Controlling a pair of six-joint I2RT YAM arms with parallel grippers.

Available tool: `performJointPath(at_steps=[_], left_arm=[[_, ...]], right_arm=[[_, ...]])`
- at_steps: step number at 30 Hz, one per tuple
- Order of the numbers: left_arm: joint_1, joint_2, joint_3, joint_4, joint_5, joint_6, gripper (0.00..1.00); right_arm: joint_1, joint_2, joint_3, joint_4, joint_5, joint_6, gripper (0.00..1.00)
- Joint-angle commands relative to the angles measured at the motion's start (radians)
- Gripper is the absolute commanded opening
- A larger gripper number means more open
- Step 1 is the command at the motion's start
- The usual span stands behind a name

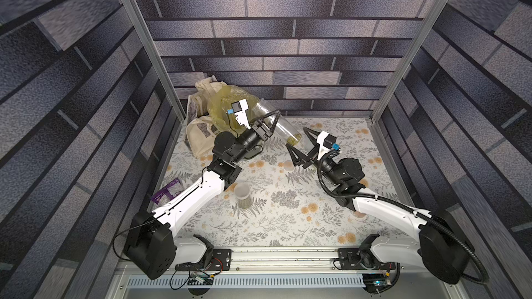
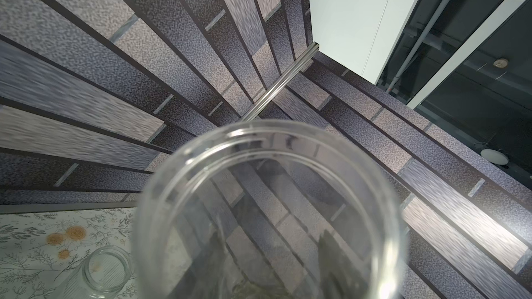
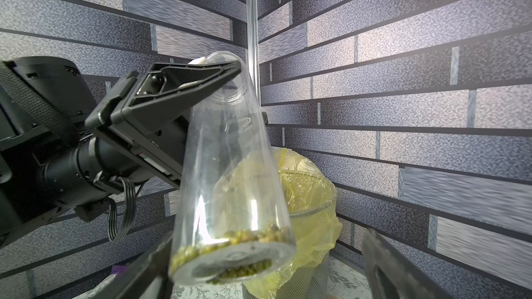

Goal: Empty moldy mung beans from jars
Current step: Pour the moldy mung beans from the jar into the trash bin.

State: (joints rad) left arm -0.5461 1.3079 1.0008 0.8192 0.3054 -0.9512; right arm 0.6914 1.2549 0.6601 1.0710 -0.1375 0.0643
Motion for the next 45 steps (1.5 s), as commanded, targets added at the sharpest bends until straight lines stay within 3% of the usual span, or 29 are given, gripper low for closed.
performJointPath(at_steps=[1,15,27,45], left_arm=[[0.003,0.012,0.008,0.072,0.012,-0.044,0.53],[-0.050,0.065,0.032,0.078,0.030,-0.076,0.53],[-0.057,0.088,0.047,0.107,0.042,-0.111,0.53],[-0.046,0.108,0.036,0.127,0.036,-0.147,0.53]], right_arm=[[0.000,0.012,0.036,0.030,-0.017,0.013,0.96],[-0.001,0.045,0.087,0.011,-0.060,0.020,0.92],[-0.001,0.063,0.102,0.023,-0.054,0.019,0.77],[0.000,0.041,0.089,0.047,-0.079,0.029,0.79]])
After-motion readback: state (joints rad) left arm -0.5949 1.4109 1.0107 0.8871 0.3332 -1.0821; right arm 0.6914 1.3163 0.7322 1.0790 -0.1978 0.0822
